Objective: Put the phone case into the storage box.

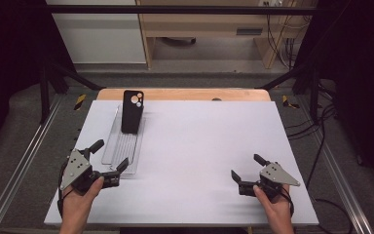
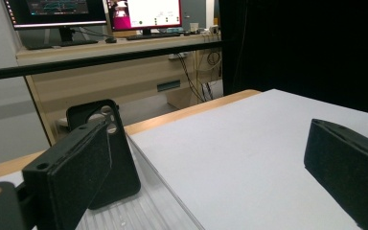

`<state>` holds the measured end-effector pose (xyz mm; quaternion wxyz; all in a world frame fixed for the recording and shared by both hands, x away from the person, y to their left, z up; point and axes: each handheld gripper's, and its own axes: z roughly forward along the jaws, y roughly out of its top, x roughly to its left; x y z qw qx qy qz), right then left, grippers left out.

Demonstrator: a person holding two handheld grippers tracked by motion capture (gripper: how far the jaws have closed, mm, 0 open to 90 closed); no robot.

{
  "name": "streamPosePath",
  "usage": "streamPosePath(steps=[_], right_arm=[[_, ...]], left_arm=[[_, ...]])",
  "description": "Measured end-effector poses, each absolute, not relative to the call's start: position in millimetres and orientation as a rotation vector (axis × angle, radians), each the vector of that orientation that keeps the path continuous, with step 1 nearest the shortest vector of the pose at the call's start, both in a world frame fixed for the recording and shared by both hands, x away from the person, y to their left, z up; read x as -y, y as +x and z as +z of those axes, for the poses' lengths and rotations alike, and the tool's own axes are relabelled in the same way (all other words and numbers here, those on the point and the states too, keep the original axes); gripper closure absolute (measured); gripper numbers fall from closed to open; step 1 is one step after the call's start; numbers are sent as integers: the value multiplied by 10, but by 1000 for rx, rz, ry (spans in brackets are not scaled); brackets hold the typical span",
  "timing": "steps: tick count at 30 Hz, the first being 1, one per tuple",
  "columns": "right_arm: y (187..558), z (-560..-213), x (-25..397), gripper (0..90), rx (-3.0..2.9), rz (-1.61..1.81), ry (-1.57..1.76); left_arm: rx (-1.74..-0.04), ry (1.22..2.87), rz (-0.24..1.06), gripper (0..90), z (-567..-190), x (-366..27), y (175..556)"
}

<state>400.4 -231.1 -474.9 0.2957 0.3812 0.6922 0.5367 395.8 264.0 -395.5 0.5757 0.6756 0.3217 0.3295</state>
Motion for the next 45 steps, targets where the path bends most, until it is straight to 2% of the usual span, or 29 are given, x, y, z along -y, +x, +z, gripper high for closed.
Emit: streamPosePath(steps=[19,45], right_arm=[[4003,-4754,2305,23,-1846,1427,1012],[4001,-4762,2303,23,-1854,1411,999]], left_arm=[[-786,1580,749,18,-4258,-2776,3943],[-823,1583,786,18,-4450,-2894,3988]])
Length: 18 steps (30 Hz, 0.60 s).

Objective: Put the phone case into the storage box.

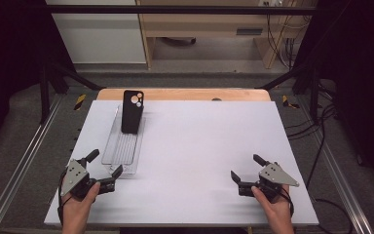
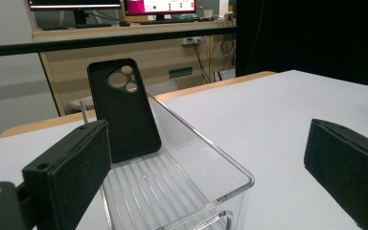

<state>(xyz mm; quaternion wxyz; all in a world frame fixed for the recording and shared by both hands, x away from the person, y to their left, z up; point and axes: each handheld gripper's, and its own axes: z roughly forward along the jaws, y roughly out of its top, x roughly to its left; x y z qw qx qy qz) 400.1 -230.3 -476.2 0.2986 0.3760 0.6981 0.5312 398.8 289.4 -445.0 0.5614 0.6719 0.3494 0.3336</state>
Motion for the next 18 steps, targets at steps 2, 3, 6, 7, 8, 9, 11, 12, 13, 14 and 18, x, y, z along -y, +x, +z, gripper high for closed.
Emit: streamPosePath(steps=[2,3,6,7,8,9,11,12,13,14,18], right_arm=[[4002,-4762,2307,23,-1853,1409,998],[4002,-4762,2308,25,-1853,1408,999],[4000,-4758,2307,29,-1851,1405,989],[3998,-4758,2306,29,-1851,1405,988],[3997,-4758,2306,28,-1852,1404,985],[3997,-4758,2305,29,-1851,1404,982],[3995,-4758,2305,28,-1848,1407,979],[3995,-4758,2306,28,-1847,1407,977],[3994,-4758,2307,28,-1847,1406,976],[3993,-4758,2309,28,-1845,1406,974],[3992,-4756,2314,36,-1841,1410,971]], left_arm=[[-825,1588,786,18,-4463,-2892,3996],[-827,1589,784,18,-4473,-2888,4002],[-824,1593,789,18,-4488,-2875,4015],[-822,1594,794,18,-4491,-2872,4019],[-821,1594,795,18,-4495,-2869,4023],[-821,1592,796,17,-4500,-2866,4027],[-823,1589,793,18,-4517,-2856,4035],[-822,1591,795,18,-4523,-2852,4037],[-819,1591,798,18,-4534,-2845,4038],[-818,1590,799,18,-4543,-2839,4039],[-816,1574,805,18,-4537,-2843,4057]])
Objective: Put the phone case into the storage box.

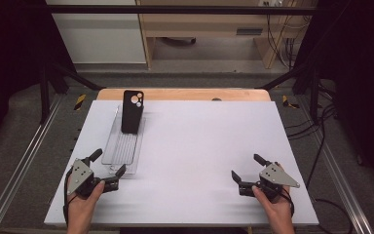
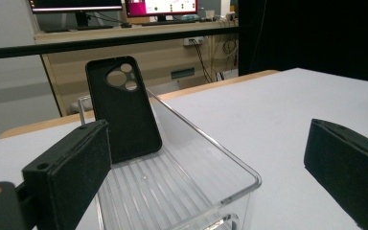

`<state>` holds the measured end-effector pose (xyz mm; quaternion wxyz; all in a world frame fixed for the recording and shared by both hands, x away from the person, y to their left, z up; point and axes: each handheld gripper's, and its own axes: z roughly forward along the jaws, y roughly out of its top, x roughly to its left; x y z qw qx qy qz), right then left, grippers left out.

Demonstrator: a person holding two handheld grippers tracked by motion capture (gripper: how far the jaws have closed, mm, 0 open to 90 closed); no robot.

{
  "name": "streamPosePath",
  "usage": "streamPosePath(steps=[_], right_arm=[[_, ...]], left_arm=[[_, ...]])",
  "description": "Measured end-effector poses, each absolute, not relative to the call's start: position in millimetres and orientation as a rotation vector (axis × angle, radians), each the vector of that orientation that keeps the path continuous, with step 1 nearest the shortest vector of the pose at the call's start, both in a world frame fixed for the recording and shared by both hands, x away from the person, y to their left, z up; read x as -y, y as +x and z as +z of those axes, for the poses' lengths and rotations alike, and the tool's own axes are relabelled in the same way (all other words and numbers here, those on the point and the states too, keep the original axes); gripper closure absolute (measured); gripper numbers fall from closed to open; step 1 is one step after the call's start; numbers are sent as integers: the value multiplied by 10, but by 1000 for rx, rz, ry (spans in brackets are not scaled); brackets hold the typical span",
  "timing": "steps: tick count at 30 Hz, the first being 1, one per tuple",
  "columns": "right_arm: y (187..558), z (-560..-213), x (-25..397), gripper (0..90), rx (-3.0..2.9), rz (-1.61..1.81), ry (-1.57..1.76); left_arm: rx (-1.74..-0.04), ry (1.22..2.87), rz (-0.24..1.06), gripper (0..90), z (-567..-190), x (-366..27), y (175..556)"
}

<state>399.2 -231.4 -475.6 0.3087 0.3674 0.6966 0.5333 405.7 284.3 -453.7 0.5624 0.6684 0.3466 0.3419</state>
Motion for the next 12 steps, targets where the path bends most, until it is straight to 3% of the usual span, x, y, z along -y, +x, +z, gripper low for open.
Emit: streamPosePath(steps=[12], right_arm=[[4013,-4759,2398,44,-1739,1387,992]], left_arm=[[-813,1585,826,18,-4607,-2809,4002]])
